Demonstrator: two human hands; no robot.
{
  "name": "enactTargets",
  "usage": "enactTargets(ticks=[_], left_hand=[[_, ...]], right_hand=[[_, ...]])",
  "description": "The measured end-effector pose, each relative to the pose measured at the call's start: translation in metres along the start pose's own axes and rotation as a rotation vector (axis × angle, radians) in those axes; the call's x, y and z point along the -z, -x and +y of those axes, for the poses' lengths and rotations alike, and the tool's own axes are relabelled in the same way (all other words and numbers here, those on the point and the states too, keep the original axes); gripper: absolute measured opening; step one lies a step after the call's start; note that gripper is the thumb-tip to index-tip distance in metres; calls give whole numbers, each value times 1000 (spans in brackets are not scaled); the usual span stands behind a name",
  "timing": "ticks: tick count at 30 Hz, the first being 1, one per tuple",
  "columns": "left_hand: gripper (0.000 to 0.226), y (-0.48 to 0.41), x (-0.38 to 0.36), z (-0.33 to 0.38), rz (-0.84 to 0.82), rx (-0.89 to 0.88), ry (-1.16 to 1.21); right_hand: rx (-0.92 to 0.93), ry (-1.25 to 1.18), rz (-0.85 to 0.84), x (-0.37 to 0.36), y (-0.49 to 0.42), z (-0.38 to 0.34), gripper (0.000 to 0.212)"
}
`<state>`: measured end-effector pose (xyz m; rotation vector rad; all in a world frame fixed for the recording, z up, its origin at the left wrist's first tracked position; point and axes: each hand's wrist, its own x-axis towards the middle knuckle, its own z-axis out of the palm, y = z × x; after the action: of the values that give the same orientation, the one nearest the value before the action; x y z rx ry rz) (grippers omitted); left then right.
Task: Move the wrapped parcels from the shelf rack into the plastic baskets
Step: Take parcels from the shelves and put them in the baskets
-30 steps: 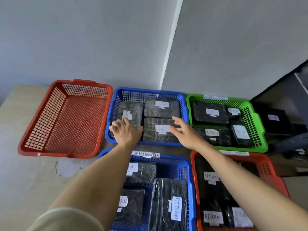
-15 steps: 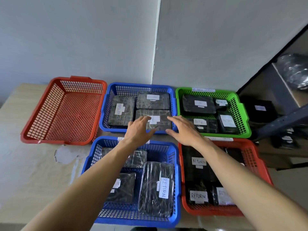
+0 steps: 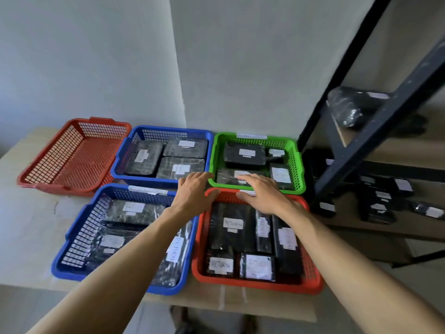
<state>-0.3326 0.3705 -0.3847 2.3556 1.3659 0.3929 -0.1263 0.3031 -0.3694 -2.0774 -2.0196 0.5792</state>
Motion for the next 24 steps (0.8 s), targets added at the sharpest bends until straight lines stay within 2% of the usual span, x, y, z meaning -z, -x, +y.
enactTargets(ticks=[6, 11, 16, 24], left_hand=[[44, 19, -22, 77, 77, -33, -22], [49, 37, -50, 140, 12, -81, -28], [36, 55, -85, 195, -57, -126, 59], [47, 100, -145, 267, -112, -90, 166]], right_hand=[[5, -15, 19, 21, 48, 43, 54], [-26, -64, 76, 30, 98, 89, 54], [-150, -131, 76, 36, 158, 144, 52], [-329, -213, -26, 23, 236, 224, 48]])
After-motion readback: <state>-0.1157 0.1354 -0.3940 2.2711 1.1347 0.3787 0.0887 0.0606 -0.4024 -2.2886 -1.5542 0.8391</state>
